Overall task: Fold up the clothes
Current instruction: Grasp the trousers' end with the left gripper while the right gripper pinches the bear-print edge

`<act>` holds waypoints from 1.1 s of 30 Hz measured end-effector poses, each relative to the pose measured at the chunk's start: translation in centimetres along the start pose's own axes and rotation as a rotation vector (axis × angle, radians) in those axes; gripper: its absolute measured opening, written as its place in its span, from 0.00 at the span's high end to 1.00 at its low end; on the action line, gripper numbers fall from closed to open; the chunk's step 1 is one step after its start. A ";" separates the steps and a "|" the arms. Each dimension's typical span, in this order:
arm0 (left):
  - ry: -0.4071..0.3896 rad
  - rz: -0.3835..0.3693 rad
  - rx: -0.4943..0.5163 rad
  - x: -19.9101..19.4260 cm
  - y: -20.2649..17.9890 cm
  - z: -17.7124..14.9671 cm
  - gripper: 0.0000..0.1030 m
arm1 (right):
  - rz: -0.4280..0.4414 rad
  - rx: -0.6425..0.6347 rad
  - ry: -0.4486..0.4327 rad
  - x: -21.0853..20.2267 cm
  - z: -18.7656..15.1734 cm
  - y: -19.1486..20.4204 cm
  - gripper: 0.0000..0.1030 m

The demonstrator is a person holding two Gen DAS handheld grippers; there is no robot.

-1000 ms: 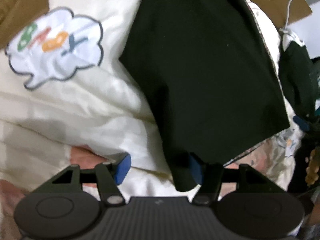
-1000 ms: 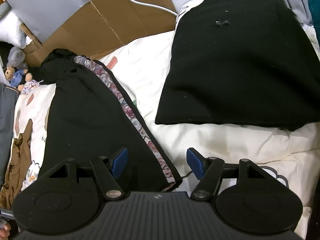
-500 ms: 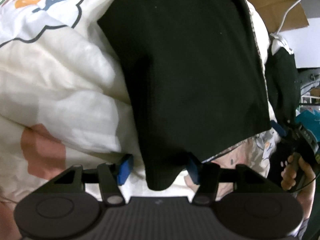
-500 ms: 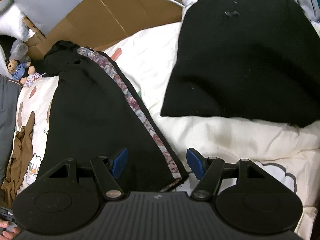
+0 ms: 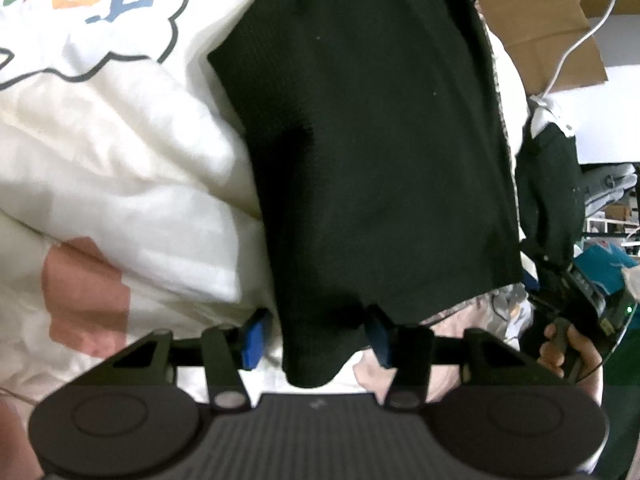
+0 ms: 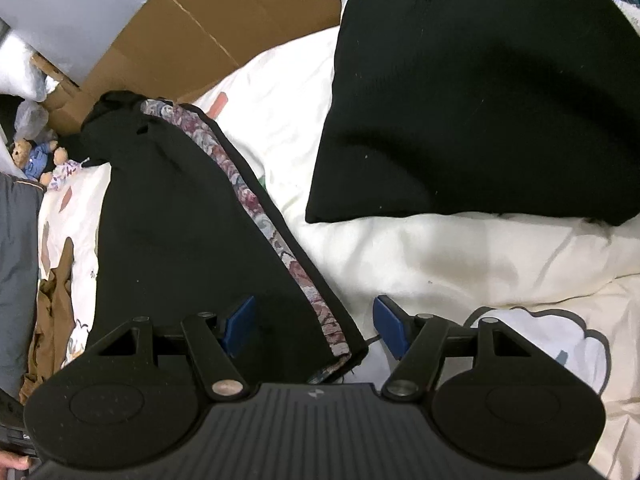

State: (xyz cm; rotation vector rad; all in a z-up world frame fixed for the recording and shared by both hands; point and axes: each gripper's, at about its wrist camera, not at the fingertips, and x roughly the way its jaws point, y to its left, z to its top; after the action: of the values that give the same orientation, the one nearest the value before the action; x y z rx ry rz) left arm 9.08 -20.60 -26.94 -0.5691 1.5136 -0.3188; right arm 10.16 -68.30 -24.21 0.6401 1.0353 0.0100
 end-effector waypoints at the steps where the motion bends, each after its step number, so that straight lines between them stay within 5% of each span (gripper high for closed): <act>1: -0.005 0.003 0.001 -0.1 -0.2 -0.1 0.49 | 0.002 0.002 0.003 0.2 0.0 -0.1 0.32; 14: -0.023 -0.004 -0.023 0.5 -0.1 -0.5 0.51 | 0.050 0.010 0.039 1.4 0.1 0.0 0.33; 19: -0.011 0.007 -0.015 0.8 0.2 -0.6 0.70 | 0.046 0.005 0.041 1.6 0.2 0.0 0.34; 21: -0.004 -0.010 -0.029 0.9 0.5 -0.7 0.84 | 0.031 -0.011 0.050 1.8 0.0 0.1 0.49; 26: -0.015 -0.010 -0.025 0.9 0.3 -0.4 0.88 | 0.064 0.025 0.041 1.5 -0.4 -1.0 0.84; 33: -0.051 0.012 0.025 -1.8 -1.5 -0.1 0.90 | 0.116 0.086 -0.035 -0.8 -0.8 -0.3 0.90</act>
State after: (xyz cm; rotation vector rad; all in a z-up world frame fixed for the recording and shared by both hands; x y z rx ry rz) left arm 9.11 -20.93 -24.62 -0.5445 1.4618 -0.3115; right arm 8.97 -68.42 -24.03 0.7749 0.9681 0.0555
